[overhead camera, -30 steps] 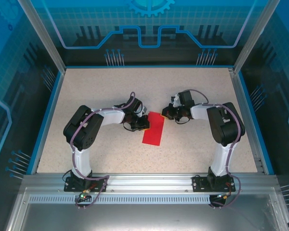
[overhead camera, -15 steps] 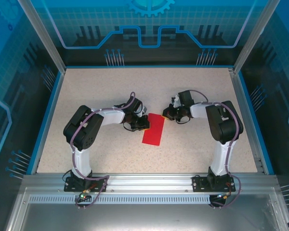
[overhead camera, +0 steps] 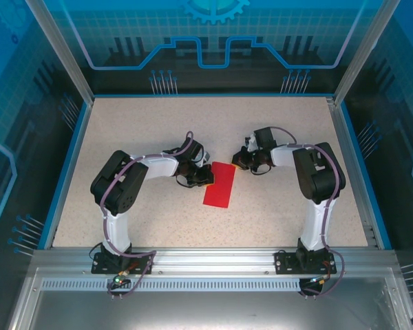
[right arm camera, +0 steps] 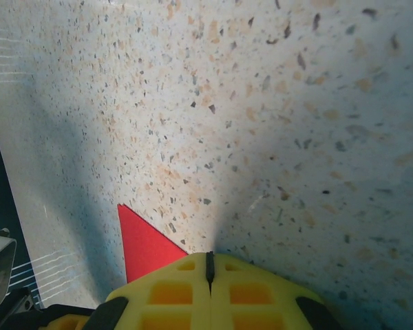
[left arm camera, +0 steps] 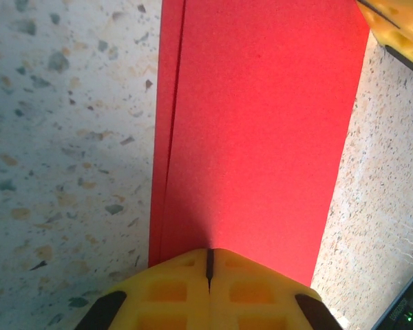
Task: Fold a paper plane with a square sheet of paper (pick it up from the middle)
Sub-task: Fold the square sheet of paper in half at the center of the table, then rotate the paper at the center of the table.
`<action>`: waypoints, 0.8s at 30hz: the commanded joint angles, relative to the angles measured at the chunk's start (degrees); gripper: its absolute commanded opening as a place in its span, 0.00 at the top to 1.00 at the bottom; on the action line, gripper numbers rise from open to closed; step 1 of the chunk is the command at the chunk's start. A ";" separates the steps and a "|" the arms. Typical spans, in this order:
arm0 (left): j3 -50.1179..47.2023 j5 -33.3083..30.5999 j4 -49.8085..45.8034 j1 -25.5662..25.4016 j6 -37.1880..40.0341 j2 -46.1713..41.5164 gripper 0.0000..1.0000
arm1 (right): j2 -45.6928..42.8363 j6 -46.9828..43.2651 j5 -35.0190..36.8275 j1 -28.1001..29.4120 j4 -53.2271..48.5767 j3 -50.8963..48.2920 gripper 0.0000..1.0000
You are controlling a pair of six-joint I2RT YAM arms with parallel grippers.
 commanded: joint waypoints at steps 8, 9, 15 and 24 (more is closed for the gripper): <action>-1.65 -6.35 -7.13 -0.40 0.41 2.59 1.00 | -1.85 -0.63 0.45 -0.15 -2.45 -0.70 0.98; -1.56 -5.77 -7.09 -0.37 0.24 2.42 1.00 | -3.50 -1.04 0.38 -0.19 -3.08 -0.69 0.96; -1.10 -1.53 -5.62 -0.41 -1.85 -2.34 0.97 | -13.13 -5.31 3.35 1.16 -10.96 -1.53 0.88; -1.32 -3.24 -7.57 -0.27 -4.25 -12.90 0.81 | -21.44 -3.59 10.41 7.69 -13.87 -9.74 0.82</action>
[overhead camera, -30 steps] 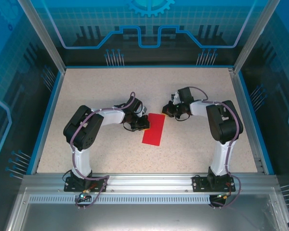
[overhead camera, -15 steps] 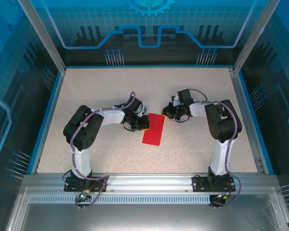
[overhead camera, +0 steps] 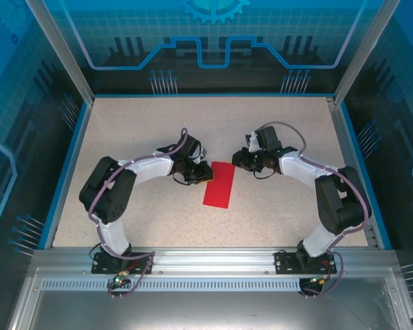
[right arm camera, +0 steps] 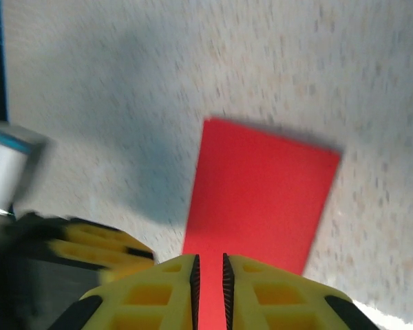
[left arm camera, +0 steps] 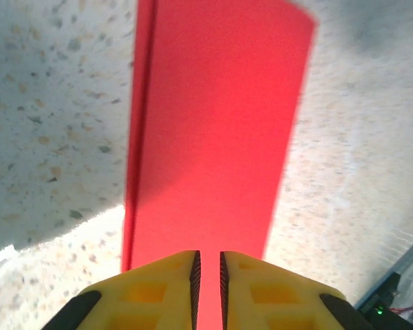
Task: Fold a paper plane with a square sheet of paper (pick it up from the middle)
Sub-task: Rotate the paper at the center of the table.
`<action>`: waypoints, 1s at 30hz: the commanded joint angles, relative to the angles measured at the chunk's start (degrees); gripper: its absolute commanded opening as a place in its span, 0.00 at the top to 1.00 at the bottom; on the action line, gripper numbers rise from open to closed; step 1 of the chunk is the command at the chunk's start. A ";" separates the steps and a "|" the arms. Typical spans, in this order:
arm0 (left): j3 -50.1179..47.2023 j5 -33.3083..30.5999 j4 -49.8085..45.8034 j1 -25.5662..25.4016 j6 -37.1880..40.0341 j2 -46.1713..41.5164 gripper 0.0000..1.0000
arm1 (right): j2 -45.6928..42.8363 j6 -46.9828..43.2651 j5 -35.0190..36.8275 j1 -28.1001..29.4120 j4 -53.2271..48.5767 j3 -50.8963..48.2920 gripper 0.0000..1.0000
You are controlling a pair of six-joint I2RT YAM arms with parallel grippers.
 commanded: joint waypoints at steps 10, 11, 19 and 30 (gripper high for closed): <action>-5.93 -9.53 -2.77 2.02 -4.61 -9.91 0.77 | 2.22 5.13 2.77 10.20 1.45 -3.65 0.82; -6.30 -9.91 -2.77 2.30 -4.92 -10.23 0.77 | 2.86 5.10 1.72 10.97 1.90 -3.33 0.82; -9.14 -10.90 -2.42 5.55 -6.60 -13.02 0.77 | 9.24 3.21 5.70 17.46 -4.44 2.76 0.83; -10.97 -10.19 -2.97 5.94 -7.17 -14.29 0.77 | 9.33 -3.04 6.19 18.94 -9.62 -0.95 0.85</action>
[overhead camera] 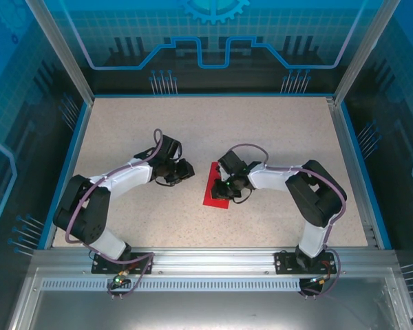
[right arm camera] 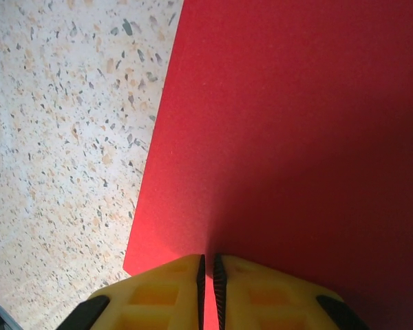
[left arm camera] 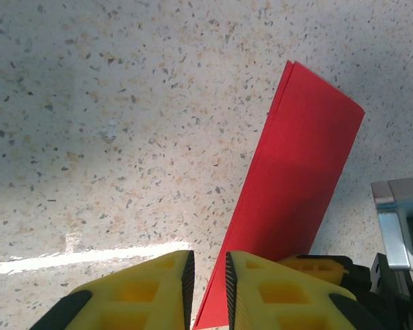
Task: Fold a paper plane with a square sheet of paper (pick it up from the middle)
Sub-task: Rotate the paper at the center of the table.
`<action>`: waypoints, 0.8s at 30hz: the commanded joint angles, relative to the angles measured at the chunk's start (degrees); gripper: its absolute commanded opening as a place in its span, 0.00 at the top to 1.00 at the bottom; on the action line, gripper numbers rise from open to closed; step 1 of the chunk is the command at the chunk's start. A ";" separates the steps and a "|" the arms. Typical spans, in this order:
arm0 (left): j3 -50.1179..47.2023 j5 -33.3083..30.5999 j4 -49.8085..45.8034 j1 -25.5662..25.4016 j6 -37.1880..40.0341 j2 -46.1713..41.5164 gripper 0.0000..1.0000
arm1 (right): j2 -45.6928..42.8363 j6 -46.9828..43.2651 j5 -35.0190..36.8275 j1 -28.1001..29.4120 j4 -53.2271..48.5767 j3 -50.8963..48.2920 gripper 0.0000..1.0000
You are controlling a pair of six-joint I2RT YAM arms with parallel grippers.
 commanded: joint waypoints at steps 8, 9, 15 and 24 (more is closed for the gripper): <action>-2.65 1.62 0.11 0.11 -2.60 -3.12 0.77 | -0.46 -9.21 -1.25 -0.09 -9.68 0.56 0.86; -2.79 1.90 0.35 -0.06 -2.70 -3.28 0.77 | -0.47 -10.37 -2.00 -0.04 -10.43 0.81 0.86; -4.10 1.40 0.86 -1.19 -3.21 -3.93 0.76 | -0.25 -14.93 -0.06 0.07 -14.44 2.15 0.86; -5.09 1.68 3.62 -2.36 -3.88 -4.15 0.76 | -4.72 -10.10 -2.48 -0.51 -12.52 7.67 0.72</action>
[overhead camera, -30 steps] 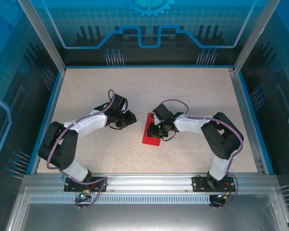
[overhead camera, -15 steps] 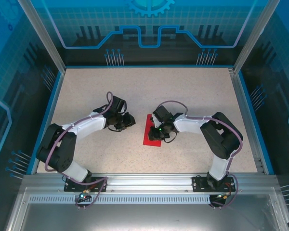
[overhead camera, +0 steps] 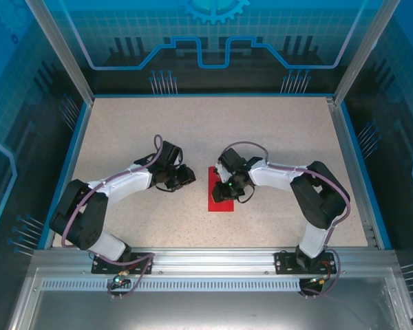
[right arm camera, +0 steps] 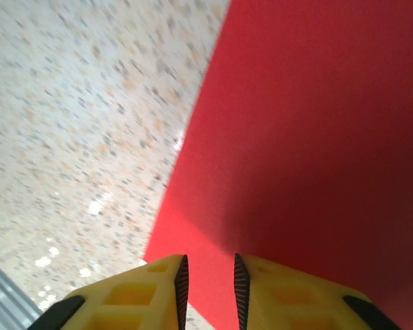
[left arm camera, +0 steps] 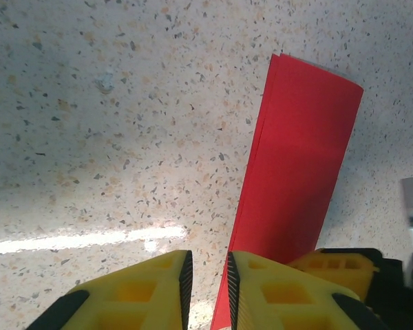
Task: Fold a paper plane with a square sheet of paper (pick it up from the middle)
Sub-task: Rotate the paper at the center of the table, then fold the triangle a second time at the center of the table.
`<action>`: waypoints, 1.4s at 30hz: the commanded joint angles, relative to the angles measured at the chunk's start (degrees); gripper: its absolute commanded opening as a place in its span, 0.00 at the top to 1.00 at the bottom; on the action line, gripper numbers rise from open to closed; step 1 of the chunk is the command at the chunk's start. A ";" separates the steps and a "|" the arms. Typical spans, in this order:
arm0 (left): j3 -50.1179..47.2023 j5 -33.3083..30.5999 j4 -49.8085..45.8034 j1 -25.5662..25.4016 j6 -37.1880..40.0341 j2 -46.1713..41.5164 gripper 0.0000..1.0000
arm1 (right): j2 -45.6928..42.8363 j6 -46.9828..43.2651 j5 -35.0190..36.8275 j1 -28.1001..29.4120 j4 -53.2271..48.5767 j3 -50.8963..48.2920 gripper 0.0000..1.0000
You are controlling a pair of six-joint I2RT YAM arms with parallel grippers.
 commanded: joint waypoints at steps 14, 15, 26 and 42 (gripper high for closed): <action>-1.42 1.89 -0.81 -0.34 2.61 -4.37 0.72 | -12.04 9.33 5.49 1.45 -4.61 5.02 0.64; -1.42 2.12 -0.62 -0.38 2.50 -4.15 0.72 | -12.28 9.32 5.59 1.35 -4.67 4.69 0.63; 0.51 3.47 -0.13 -0.94 5.47 -1.57 0.71 | -18.81 14.35 13.21 -3.36 -2.29 -8.79 0.57; -1.99 2.32 9.06 -6.65 2.36 2.20 0.60 | -17.28 13.55 0.23 -7.17 15.60 -19.31 0.64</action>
